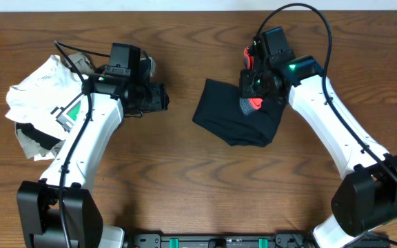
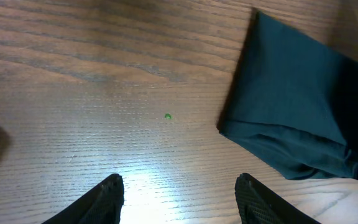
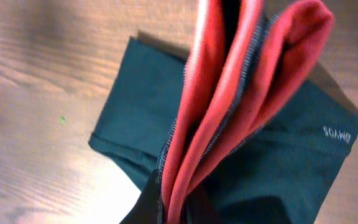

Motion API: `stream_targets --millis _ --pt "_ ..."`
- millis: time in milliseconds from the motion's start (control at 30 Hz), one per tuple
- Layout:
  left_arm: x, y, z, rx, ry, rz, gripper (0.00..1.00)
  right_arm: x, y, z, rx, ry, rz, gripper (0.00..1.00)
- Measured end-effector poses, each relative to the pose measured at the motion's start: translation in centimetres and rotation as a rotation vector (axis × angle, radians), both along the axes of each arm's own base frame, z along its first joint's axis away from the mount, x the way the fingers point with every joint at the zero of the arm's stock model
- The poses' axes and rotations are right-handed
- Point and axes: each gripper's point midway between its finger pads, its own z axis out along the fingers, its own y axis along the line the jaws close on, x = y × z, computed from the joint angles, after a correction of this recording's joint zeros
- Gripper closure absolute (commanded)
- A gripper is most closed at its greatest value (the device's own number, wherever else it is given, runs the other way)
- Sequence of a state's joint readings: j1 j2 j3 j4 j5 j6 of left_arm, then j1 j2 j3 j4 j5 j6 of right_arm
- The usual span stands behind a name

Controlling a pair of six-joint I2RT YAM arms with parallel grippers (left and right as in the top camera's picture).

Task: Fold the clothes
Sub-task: 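Lift the folded leggings bundle with the right gripper toward the left gripper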

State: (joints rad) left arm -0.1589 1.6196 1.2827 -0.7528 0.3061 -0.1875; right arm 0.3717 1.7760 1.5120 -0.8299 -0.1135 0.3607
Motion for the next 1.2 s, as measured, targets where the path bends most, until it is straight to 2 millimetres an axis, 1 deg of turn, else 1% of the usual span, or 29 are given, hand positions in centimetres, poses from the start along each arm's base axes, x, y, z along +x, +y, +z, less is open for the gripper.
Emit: stream_targets --millis 200,467,567,767,833,933,1000,1067,1100,1133,1200 --pt "0.1 0.4 -0.1 0.021 -0.003 0.009 0.4 1.0 0.9 0.7 0.021 -0.057 0.007 0.98" --pt "0.1 0.4 -0.1 0.023 -0.003 0.01 0.4 0.4 3.6 1.0 0.031 -0.082 0.067 0.98" --pt "0.1 0.4 -0.1 0.023 -0.002 0.009 0.4 0.2 4.2 0.5 0.028 -0.072 0.081 0.98" --pt "0.0 0.5 -0.2 0.026 0.003 0.01 0.39 -0.1 5.6 -2.1 0.008 -0.029 0.111 0.97" --pt "-0.1 0.7 -0.3 0.04 0.005 0.016 0.39 -0.2 6.3 -2.3 0.008 -0.031 0.127 0.96" --pt "-0.2 1.3 -0.5 0.072 0.012 0.028 0.39 0.0 7.2 -2.0 0.018 -0.061 0.148 0.94" --pt "-0.2 1.5 -0.5 0.085 0.013 0.033 0.39 0.1 7.8 -1.7 0.024 -0.08 0.165 0.85" --pt "-0.2 1.7 -0.5 0.095 0.011 0.038 0.39 0.0 8.4 -1.6 0.026 -0.093 0.183 0.54" --pt "-0.2 1.8 -0.6 0.098 0.011 0.039 0.39 -0.1 8.7 -1.5 0.026 -0.097 0.196 0.43" --pt "-0.2 1.8 -0.6 0.1 0.01 0.04 0.39 -0.3 9.0 -1.5 0.027 -0.099 0.204 0.37" --pt "-0.2 1.9 -0.6 0.102 0.011 0.043 0.39 -0.6 9.7 -1.4 0.029 -0.107 0.225 0.3"
